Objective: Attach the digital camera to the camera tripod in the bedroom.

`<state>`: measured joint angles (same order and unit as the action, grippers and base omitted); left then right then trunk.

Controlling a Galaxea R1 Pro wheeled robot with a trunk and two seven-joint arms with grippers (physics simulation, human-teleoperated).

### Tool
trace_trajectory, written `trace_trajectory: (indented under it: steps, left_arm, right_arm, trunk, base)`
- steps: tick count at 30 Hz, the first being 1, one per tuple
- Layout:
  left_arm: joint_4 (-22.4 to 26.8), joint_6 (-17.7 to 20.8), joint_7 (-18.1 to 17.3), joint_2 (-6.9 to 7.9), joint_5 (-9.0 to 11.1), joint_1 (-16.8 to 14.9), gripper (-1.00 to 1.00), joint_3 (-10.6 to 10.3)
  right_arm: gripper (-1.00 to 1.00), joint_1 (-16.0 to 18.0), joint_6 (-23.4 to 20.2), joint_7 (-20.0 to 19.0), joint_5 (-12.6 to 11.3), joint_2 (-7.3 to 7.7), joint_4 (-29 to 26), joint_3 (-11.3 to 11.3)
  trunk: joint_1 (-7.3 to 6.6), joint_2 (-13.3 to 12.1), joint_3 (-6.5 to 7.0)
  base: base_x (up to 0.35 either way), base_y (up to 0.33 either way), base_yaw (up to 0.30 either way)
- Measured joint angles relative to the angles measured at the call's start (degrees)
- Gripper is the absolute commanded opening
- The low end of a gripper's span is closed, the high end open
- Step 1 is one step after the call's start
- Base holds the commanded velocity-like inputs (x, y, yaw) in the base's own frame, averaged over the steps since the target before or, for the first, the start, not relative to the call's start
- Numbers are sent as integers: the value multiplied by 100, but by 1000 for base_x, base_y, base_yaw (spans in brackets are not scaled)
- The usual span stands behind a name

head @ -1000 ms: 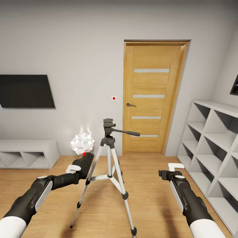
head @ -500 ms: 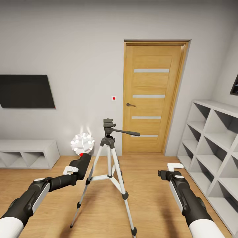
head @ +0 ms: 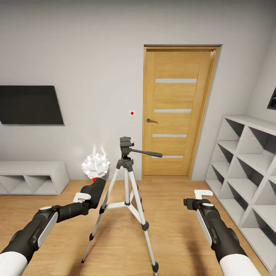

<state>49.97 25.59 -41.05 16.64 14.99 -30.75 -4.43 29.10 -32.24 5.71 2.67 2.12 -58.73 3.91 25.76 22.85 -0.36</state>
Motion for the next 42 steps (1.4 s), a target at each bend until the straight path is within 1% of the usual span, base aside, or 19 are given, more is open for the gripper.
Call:
trace_trajectory:
  steps: [14, 38, 42]
  left_arm:
    - [102, 53, -2, -7, 23, 0, -100, 0]
    - [96, 55, -8, -9, 31, 0, -100, 0]
    - [97, 55, -7, -1, 131, 3, -100, 0]
  right_arm:
    - [100, -5, -5, -1, 0, 1, 1, 0]
    - [100, -5, 54, -35, -25, 19, 1, -2]
    - [100, -4, 51, -47, -58, 24, 8, 4]
  trunk:
    - [-2, -8, -114]
    - [-1, -8, -332]
    - [-1, -8, -368]
  base:
    - [0, 0, 0]
    - [0, 0, 0]
    - [0, 0, 0]
